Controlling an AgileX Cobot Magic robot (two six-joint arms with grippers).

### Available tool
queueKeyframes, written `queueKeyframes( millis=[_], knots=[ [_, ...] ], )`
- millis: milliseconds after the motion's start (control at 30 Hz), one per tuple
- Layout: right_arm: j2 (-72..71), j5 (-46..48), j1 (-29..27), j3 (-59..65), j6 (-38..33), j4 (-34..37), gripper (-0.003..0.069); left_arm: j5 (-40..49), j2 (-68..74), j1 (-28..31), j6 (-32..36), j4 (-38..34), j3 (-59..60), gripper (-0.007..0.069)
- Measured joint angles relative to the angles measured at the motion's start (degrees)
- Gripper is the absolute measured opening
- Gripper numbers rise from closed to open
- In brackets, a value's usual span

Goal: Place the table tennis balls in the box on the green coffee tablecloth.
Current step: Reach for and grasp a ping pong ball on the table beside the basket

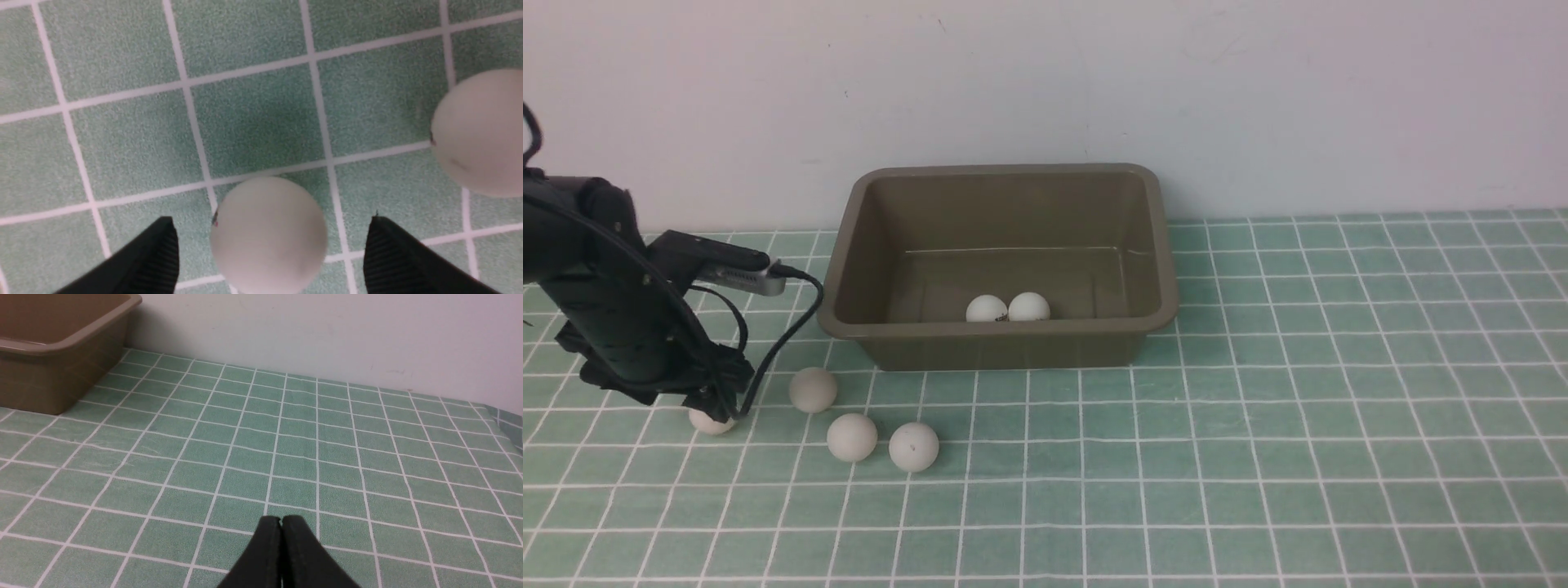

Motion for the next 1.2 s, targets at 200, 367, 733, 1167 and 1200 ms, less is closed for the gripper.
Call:
queueKeyframes(
  millis=[200,367,733,1167,1200],
  knots=[
    [0.0,0.0,0.0,0.0,0.0,0.0,-0.0018,-0.3,1.6,0.0,0.4,-0.1,0.0,0.0542],
    [0.0,0.0,0.0,0.0,0.0,0.0,-0.0018,-0.3,1.8,0.0,0.4,-0.2,0.0,0.0501],
    [0.0,0.0,0.0,0.0,0.0,0.0,-0.0018,0.5,1.8,0.0,0.3,-0.2,-0.6,0.0352],
    [0.0,0.0,0.0,0.0,0.0,0.0,-0.0018,19.4,-3.4,-4.0,-1.8,-4.1,-23.4,0.0352],
    [0.0,0.0,0.0,0.0,0.0,0.0,-0.0018,19.2,-3.3,-6.2,-1.9,-5.1,-25.8,0.0352]
  ],
)
